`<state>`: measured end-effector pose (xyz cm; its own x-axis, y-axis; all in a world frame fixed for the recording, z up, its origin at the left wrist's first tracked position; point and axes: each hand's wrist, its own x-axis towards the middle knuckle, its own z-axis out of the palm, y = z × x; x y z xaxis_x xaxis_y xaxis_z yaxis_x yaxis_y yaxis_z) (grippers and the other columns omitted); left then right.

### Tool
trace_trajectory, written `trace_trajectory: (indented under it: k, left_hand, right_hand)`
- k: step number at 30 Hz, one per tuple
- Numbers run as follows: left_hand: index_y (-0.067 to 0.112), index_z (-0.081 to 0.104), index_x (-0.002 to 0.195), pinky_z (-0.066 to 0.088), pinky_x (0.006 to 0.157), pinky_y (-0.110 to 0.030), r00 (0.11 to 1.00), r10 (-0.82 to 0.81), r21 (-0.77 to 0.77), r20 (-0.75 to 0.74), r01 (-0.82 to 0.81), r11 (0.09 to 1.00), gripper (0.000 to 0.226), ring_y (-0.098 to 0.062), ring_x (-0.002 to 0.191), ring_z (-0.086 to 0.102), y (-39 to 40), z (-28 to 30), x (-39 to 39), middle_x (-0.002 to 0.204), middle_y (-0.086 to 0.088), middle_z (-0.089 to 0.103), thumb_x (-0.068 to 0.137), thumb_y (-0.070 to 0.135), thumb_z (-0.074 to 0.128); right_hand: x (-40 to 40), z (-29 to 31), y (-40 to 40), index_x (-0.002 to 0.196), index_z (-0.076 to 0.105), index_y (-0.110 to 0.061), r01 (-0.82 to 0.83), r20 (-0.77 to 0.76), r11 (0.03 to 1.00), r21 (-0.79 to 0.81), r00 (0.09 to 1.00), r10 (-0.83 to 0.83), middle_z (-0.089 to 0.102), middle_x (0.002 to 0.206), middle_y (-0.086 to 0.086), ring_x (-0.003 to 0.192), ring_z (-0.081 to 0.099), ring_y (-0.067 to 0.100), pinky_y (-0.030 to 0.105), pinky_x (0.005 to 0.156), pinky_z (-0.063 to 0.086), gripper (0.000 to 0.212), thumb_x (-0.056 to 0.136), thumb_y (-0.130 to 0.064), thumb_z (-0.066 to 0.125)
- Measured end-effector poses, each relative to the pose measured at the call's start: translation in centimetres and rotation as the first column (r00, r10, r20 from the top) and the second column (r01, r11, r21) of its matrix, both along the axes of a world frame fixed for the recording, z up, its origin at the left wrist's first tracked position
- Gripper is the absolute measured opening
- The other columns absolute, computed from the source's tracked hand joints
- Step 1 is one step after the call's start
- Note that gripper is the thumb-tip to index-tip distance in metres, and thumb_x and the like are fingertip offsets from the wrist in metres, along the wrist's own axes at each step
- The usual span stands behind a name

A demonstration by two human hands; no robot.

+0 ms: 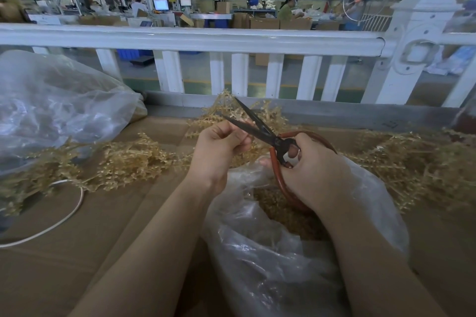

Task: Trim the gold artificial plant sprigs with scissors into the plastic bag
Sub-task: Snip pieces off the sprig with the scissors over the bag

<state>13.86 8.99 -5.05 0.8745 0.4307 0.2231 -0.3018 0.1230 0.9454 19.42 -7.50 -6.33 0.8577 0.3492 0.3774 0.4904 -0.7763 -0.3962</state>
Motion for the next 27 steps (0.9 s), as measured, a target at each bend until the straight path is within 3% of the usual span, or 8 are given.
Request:
trace_trajectory:
  k: [6,9,14,20,27]
  left_hand:
    - [0.003,0.062,0.079,0.052,0.071,-0.020,1.000,-0.030,-0.011,0.003,0.030,0.999,0.021,-0.008,0.065,0.057,0.00,-0.07,-0.05,0.064,0.002,0.062,0.098,0.000,0.053]
    - [-0.003,0.062,0.094,0.052,0.071,-0.021,0.999,-0.040,-0.026,0.016,0.040,0.999,0.010,-0.009,0.064,0.057,-0.03,-0.08,-0.09,0.067,0.000,0.062,0.097,0.000,0.053]
    - [0.010,0.061,0.078,0.051,0.071,-0.023,0.998,-0.042,-0.012,0.053,0.043,0.999,0.024,-0.010,0.065,0.057,-0.08,0.08,-0.17,0.068,0.003,0.064,0.096,-0.003,0.053]
    - [0.014,0.064,0.085,0.049,0.066,-0.020,0.995,0.006,0.146,0.104,-0.022,0.989,0.029,-0.007,0.064,0.054,-0.22,-0.06,-0.28,0.066,0.010,0.062,0.098,-0.008,0.049]
    - [0.014,0.064,0.085,0.048,0.066,-0.019,0.993,-0.006,0.184,0.115,-0.015,0.983,0.027,-0.006,0.065,0.054,-0.10,0.05,-0.32,0.068,0.010,0.062,0.098,-0.005,0.050]
  right_hand:
    - [-0.25,-0.09,-0.08,0.079,0.043,-0.035,0.013,0.029,1.000,0.025,0.999,-0.013,0.047,0.066,-0.022,0.060,0.044,-0.003,0.021,0.051,0.033,0.052,0.073,-0.086,0.051]
    - [-0.24,-0.22,-0.16,0.083,0.049,-0.035,0.004,0.036,1.000,0.022,0.999,-0.005,0.050,0.065,-0.021,0.059,0.046,-0.002,0.020,0.050,0.032,0.050,0.077,-0.084,0.056]
    - [-0.01,-0.32,-0.16,0.091,0.055,-0.037,0.001,0.033,1.000,0.028,0.999,-0.002,0.051,0.068,-0.024,0.061,0.044,-0.005,0.017,0.051,0.030,0.055,0.073,-0.089,0.051]
    - [-0.06,-0.28,-0.29,0.090,0.055,-0.035,-0.003,0.055,1.000,0.022,0.999,0.002,0.056,0.069,-0.019,0.062,0.048,-0.002,0.020,0.051,0.035,0.055,0.074,-0.088,0.052]
    - [-0.13,-0.22,-0.14,0.089,0.057,-0.035,0.005,0.084,1.000,0.030,0.996,-0.007,0.053,0.066,-0.022,0.059,0.045,-0.004,0.017,0.050,0.032,0.062,0.069,-0.092,0.044]
